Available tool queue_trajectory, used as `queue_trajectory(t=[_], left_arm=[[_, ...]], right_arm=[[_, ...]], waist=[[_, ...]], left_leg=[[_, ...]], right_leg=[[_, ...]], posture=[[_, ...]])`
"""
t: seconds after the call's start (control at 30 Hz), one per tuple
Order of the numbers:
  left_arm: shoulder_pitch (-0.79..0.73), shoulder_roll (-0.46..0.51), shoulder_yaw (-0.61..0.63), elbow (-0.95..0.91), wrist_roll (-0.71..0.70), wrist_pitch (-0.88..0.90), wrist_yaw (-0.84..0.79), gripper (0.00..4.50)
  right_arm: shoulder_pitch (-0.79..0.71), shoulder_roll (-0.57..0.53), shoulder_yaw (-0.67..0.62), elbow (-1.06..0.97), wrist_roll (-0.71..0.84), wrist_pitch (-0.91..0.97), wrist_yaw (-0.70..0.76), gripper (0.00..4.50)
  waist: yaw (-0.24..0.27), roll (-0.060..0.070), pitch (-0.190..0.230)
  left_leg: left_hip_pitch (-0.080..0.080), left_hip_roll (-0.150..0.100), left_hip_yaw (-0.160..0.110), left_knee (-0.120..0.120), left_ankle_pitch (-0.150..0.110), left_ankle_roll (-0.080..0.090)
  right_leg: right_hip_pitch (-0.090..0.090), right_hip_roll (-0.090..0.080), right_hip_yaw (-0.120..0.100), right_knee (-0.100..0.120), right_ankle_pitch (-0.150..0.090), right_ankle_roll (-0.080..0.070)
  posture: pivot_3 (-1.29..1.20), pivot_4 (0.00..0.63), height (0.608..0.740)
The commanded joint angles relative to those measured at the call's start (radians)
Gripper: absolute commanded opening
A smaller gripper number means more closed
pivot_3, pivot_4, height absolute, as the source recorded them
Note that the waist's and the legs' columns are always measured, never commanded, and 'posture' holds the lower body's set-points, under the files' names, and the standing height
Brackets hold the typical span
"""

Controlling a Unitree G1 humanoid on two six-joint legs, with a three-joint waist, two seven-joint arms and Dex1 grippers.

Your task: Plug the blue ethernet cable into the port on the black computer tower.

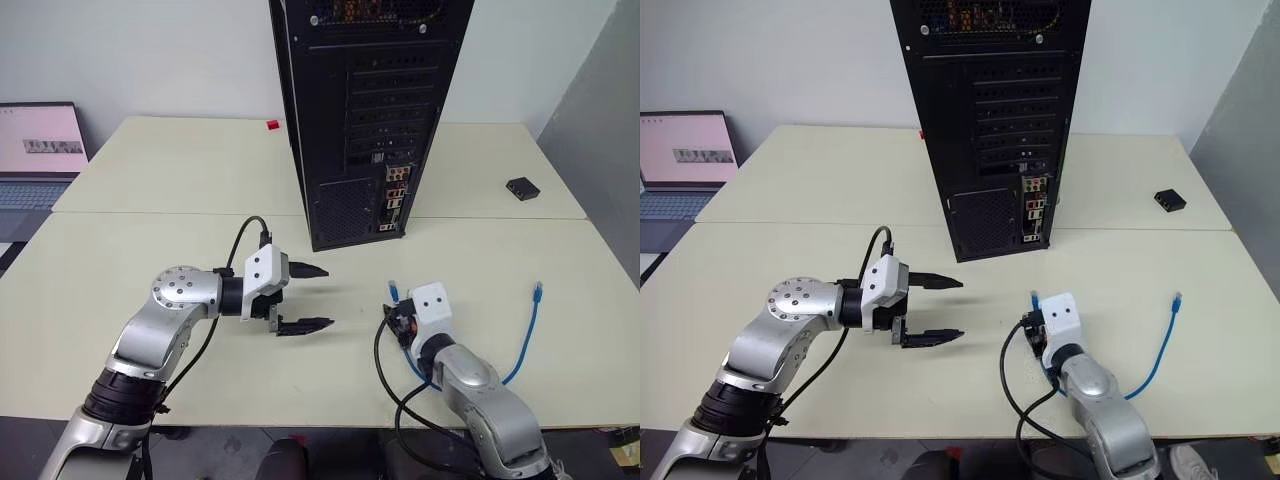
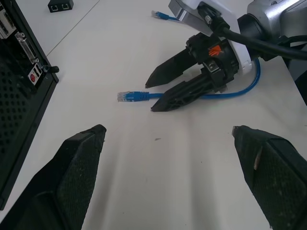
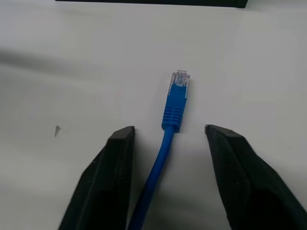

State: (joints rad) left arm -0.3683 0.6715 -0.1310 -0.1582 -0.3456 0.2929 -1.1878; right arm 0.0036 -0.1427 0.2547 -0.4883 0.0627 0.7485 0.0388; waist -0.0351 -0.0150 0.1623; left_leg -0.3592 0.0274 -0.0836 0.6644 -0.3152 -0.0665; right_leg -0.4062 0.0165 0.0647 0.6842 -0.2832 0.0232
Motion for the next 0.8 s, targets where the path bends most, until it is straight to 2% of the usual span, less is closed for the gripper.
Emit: queue_trajectory(t=[0.03, 0.2, 0.23, 0.37, 0.63, 0.8], left_arm=[[-0.017, -0.006, -0.001, -0.002, 0.006, -0.024, 0.004, 4.5], [-0.012, -0.007, 0.003, 0.023, 0.015, -0.035, 0.001, 4.5], [-0.012, -0.006, 0.004, 0.031, 0.016, -0.037, 0.0, 4.5], [-0.013, -0.005, -0.01, 0.07, 0.026, -0.052, -0.019, 4.5], [-0.066, -0.031, -0.098, 0.203, 0.085, -0.237, -0.15, 4.5], [-0.11, -0.065, -0.116, 0.278, 0.088, -0.311, -0.203, 4.5]], right_arm=[[-0.021, 0.015, -0.013, 0.052, -0.021, -0.002, -0.01, 1.48], [-0.016, 0.005, -0.021, 0.042, -0.02, -0.006, 0.007, 0.25], [-0.015, -0.002, -0.02, 0.034, -0.018, -0.013, 0.017, 0.11], [-0.017, -0.101, 0.025, -0.028, -0.02, -0.071, 0.12, 0.1], [-0.048, -0.446, 0.087, -0.167, 0.026, -0.31, 0.516, 0.09], [-0.086, -0.489, 0.06, -0.181, 0.104, -0.339, 0.638, 0.09]], waist=[[0.0, 0.0, 0.0], [0.0, 0.0, 0.0], [0.0, 0.0, 0.0], [0.0, 0.0, 0.0], [0.001, 0.0, 0.0], [0.002, -0.001, 0.001]], left_leg=[[0.0, 0.0, 0.0, 0.0, 0.0, 0.0], [0.0, 0.0, 0.0, 0.0, 0.0, 0.0], [0.0, 0.0, 0.0, 0.0, 0.0, 0.0], [0.0, 0.0, 0.0, 0.0, 0.0, 0.0], [-0.001, -0.001, 0.0, 0.0, 0.0, 0.0], [-0.001, -0.001, -0.001, 0.0, 0.0, 0.0]], right_leg=[[0.0, 0.0, 0.0, 0.0, 0.0, 0.0], [0.0, 0.0, 0.0, 0.0, 0.0, 0.0], [0.0, 0.0, 0.0, 0.0, 0.0, 0.0], [0.0, 0.0, 0.0, 0.0, 0.0, 0.0], [0.0, 0.0, -0.001, -0.001, 0.0, 0.0], [0.001, 0.0, -0.001, -0.001, 0.0, 0.0]], posture=[[0.0, 0.15, 0.74], [0.0, 0.15, 0.74], [0.0, 0.15, 0.74], [0.0, 0.15, 0.74], [0.0, 0.15, 0.74], [0.0, 0.15, 0.74]])
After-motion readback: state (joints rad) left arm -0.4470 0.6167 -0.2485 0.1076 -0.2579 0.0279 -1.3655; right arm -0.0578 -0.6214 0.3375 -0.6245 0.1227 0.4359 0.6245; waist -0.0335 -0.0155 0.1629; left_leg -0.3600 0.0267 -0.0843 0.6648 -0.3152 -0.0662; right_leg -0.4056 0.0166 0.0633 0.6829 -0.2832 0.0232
